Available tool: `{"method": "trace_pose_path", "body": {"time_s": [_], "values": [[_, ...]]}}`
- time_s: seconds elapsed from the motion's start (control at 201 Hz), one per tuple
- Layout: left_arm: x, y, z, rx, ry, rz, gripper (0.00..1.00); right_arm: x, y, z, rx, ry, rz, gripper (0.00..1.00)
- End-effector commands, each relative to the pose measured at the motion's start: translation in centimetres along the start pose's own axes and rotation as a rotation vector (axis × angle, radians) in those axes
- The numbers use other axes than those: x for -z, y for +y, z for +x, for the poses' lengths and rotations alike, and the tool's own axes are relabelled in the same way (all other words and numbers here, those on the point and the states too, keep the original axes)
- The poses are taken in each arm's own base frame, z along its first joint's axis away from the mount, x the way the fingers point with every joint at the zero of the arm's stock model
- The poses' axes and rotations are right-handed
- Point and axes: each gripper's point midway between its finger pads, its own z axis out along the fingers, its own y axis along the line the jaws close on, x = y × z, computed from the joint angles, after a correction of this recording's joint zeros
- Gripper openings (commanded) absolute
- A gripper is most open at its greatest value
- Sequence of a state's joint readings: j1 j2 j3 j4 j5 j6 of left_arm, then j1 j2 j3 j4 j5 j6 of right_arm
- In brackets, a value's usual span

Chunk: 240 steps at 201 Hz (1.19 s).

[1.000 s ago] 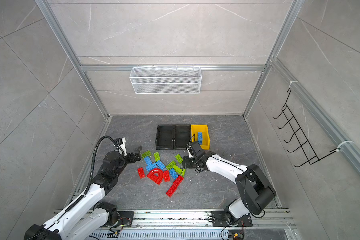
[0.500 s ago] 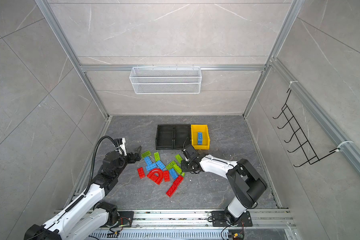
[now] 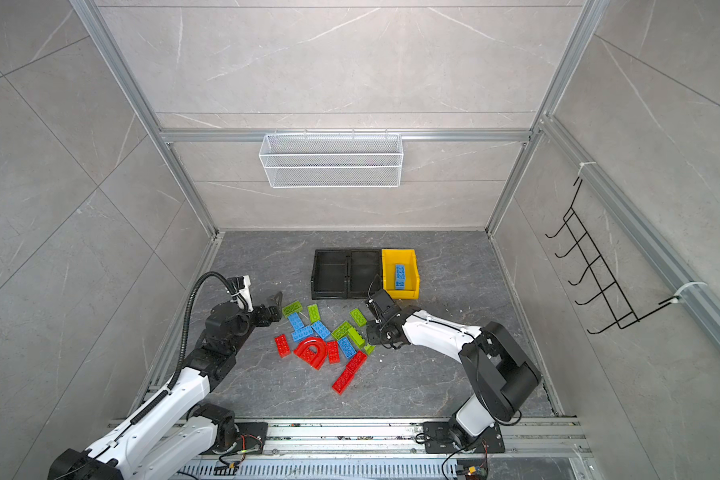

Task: Sort the legos into containers by color
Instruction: 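Return the right gripper to the pile and grasp a lime-green brick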

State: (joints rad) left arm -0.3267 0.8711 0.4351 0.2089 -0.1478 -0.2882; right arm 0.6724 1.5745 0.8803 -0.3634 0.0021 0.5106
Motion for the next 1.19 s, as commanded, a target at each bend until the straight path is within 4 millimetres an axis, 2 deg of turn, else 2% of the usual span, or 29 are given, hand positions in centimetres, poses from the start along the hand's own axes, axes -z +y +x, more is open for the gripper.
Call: {"method": "trace_pose_path", "body": {"time_s": [0.0,0.194,0.393,0.478,0.677,0.811,1.0,1.189], "values": [[0.3,-0.2,-1.0,0.010,-0.041,0.009,1.00,0.4,0.7,0.7,-0.023,0.026,-0.030,0.47],[0.4,-0.4,-1.1,0.015,-0.040,0.021,1.00,-0.2,0.1,2.0,-0.029,0.043,0.010,0.51],[0.5,-0.2,-1.2,0.015,-0.047,0.010,1.00,-0.9,0.3,2.2,-0.021,0.063,0.017,0.53],[0.6,-0.3,-1.3,0.016,-0.048,0.016,1.00,-1.4,-0.2,2.4,-0.011,0.078,0.052,0.53],[0.6,0.0,-1.3,0.012,-0.053,-0.001,1.00,-2.6,0.2,2.9,0.028,0.118,0.063,0.54],[0.8,-0.1,-1.3,0.010,-0.054,0.007,1.00,-3.2,0.1,3.0,0.026,0.123,0.073,0.50],[0.7,0.1,-1.3,0.014,-0.056,-0.002,1.00,-2.8,-0.5,2.9,0.025,0.102,0.093,0.35],[0.7,0.1,-1.3,0.013,-0.054,-0.003,1.00,-0.7,-1.3,2.4,0.014,0.061,0.105,0.35]]}}
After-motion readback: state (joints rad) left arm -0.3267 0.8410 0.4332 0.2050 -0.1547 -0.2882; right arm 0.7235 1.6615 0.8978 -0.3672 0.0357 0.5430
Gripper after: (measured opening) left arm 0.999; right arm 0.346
